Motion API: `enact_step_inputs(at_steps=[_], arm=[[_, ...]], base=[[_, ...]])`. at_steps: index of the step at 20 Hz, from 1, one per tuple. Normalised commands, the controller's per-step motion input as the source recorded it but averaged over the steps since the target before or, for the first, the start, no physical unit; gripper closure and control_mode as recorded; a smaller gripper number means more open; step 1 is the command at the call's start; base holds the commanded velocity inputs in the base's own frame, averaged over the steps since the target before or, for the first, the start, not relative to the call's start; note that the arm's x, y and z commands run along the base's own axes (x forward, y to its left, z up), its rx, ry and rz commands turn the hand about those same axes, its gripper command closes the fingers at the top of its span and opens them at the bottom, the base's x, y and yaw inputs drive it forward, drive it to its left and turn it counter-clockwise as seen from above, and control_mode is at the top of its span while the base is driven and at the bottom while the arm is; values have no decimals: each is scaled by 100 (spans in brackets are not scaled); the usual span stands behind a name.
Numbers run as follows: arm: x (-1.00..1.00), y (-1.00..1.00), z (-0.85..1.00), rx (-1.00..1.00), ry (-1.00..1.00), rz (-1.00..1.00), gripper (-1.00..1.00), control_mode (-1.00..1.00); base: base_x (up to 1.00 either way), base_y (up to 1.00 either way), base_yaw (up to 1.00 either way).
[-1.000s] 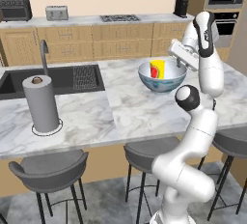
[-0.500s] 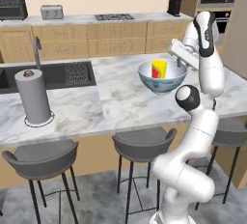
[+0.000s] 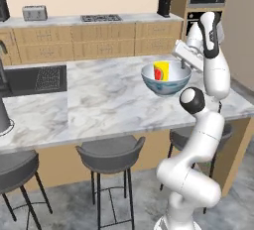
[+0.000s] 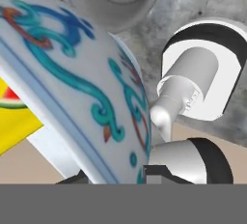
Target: Place the cup inside the bowl on the dining table and move the bowl to any counter.
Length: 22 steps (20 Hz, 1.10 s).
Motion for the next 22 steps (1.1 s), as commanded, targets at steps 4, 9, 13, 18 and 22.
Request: enact_step_inputs(at_steps=[4,9,13,18,22], arm=[[0,0,0,0,0,0,100,100],[0,0,0,0,0,0,100,100],[0,0,0,0,0,0,100,100],[0,0,0,0,0,0,100,100],[0,0,0,0,0,0,100,100]], base=[[0,-74,-9],[0,-67,-8],[0,-65,-7],[4,-60,-6],[12,-57,-4]])
